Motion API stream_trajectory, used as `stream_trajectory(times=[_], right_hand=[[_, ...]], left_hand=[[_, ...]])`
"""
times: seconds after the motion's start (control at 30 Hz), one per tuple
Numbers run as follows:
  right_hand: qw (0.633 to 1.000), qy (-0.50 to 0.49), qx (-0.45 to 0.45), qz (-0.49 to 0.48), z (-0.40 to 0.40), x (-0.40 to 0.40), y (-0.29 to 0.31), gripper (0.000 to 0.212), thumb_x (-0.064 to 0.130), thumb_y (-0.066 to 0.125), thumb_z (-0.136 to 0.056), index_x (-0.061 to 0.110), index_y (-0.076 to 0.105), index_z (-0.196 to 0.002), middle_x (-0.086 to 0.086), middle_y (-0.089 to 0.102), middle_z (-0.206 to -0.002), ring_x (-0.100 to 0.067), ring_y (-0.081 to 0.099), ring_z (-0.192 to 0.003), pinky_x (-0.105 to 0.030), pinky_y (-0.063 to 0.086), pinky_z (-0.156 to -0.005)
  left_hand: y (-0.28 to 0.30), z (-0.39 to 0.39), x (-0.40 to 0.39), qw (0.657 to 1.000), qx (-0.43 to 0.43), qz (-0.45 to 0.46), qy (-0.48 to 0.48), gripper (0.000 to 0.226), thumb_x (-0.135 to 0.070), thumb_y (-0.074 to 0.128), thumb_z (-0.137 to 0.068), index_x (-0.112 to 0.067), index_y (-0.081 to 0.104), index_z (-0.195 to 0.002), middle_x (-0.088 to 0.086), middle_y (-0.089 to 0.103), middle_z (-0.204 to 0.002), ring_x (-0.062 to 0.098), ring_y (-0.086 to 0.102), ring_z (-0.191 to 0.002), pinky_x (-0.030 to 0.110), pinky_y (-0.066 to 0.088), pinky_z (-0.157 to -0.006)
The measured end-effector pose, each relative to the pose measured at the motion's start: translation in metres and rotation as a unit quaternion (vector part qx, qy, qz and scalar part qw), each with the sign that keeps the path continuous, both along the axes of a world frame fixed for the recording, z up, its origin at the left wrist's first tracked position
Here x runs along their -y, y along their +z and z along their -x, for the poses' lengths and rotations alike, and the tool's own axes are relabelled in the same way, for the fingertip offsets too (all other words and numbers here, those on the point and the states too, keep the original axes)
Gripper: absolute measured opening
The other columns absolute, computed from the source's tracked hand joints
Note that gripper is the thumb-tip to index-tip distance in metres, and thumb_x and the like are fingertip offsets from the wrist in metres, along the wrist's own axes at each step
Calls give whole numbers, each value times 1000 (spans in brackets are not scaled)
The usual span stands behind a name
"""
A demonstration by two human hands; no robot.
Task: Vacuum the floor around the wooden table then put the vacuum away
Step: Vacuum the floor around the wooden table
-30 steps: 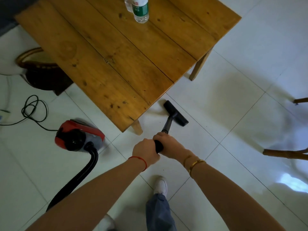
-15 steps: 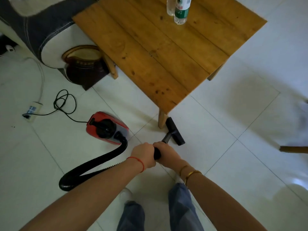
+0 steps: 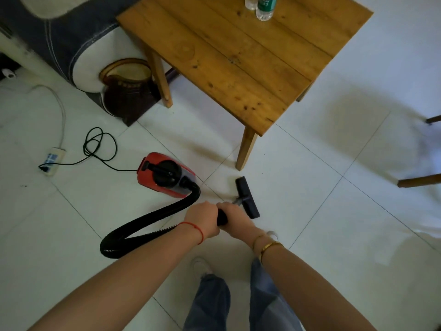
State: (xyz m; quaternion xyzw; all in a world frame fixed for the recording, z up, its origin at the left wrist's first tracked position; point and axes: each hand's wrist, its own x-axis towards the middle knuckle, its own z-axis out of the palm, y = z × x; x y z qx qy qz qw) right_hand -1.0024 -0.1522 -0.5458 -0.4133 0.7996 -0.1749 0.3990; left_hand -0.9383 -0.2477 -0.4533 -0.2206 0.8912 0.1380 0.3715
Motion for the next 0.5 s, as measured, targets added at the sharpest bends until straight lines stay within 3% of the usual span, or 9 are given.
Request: stream_trajectory(times=[0.23,0.5], right_hand=[[999,-46,19,8,-26,10,11,17,12,67,-79,17,59,-93,-2,63,-95,-20,61,-84,-39,52,-80],[994,-105,10,24,-39,27,17,20,20,67,-82,20,57,-99,-1,65,-98,-21,62,-88,-38,53,-82]], left_hand=[[12,-23,12,999,-33,20,-20,20,-19,61,-85,-12,62,-104,3,67,-94,19,66,-83,25,45,-62],[23,-23,29,987,-43,98,-120,23,-21,60,-86,-13,61,-108,5,65,-102,20,64,-90,28,45,-70]])
